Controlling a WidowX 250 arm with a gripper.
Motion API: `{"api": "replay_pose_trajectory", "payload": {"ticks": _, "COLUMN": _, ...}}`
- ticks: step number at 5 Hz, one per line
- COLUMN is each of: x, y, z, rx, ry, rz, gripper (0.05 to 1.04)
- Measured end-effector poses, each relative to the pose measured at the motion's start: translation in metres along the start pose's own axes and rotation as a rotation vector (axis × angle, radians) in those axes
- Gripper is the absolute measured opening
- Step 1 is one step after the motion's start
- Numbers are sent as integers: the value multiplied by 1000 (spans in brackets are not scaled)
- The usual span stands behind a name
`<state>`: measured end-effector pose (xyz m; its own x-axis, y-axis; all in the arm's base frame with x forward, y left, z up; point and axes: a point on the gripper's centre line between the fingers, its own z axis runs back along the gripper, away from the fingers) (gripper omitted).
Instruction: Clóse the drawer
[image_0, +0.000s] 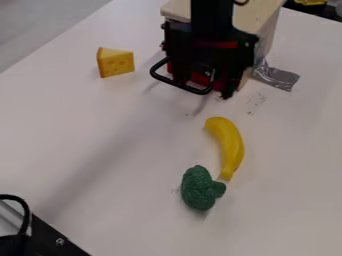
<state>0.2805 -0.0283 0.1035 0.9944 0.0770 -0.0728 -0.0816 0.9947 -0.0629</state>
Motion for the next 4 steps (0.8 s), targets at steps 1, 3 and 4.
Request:
{"api": "replay_pose_trajectory", "payload": {"ticks": 1, "x": -8, "y": 0, "z": 4, "rx": 75, "ry": -15, "rz": -59, "gripper": 999}}
{"api": "replay_pose_trajectory", "payload": {"ticks": 3, "x": -16, "y": 0, "z": 17, "rx": 105, "ry": -54, "rz": -72, "gripper": 999}}
{"api": "replay_pose_trajectory", "payload": {"ticks": 4, "x": -20, "y": -2, "z": 27, "rx": 73, "ry": -93, "rz": -59, "gripper": 999}}
